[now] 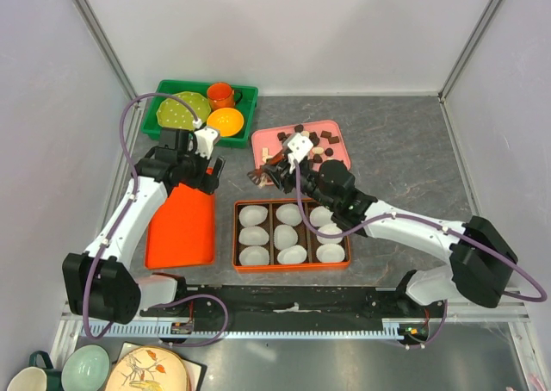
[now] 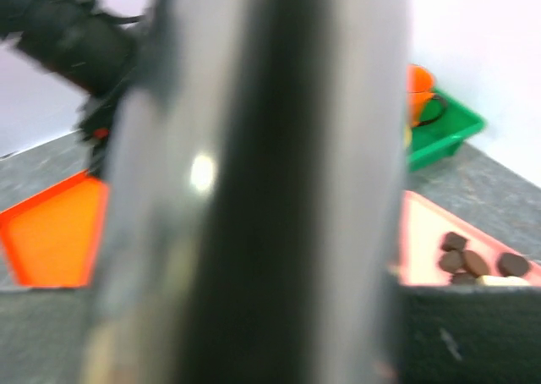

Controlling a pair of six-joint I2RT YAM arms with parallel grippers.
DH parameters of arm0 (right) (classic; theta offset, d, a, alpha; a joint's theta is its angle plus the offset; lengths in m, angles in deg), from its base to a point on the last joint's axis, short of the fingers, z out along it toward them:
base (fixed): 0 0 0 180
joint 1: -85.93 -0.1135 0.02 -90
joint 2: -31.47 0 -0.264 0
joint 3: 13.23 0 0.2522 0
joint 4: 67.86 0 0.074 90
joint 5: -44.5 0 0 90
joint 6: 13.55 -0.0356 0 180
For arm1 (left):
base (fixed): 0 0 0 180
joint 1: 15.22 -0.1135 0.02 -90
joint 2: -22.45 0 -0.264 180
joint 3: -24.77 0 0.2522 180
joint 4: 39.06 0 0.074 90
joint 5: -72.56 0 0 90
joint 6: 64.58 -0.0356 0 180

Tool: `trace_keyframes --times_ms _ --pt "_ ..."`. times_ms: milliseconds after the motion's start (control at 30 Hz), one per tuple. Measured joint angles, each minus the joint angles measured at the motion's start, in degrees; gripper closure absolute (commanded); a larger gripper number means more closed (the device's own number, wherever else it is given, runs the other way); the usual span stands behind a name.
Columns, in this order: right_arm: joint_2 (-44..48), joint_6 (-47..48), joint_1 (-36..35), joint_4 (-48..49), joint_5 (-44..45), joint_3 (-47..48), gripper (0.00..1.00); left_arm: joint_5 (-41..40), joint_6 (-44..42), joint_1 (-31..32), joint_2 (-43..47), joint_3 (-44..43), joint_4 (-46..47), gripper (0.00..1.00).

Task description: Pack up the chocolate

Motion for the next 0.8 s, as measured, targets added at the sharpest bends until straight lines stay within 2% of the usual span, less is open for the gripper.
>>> trace_keyframes --times_ms 233,567,667,800 --pt "1.4 -0.04 -4.52 -1.68 -1.6 -0.83 0.7 -0.15 0.09 -0.22 0.35 0.68 -0.42 0.07" --pt "-2.1 -0.33 -6.64 -1.66 -2.14 -2.23 0.7 -0.22 0.07 -0.22 0.35 0.76 -0.76 0.07" --pt "-3.45 -0.39 -6.82 -1.9 -2.12 -2.47 0.68 -0.24 0.07 -0.22 0.37 0.76 -1.29 0.07" --pt "-4.22 -0.46 -6.84 -2.01 -2.1 -2.97 0.59 -0.22 0.07 -0.22 0.37 0.76 -1.73 0.07"
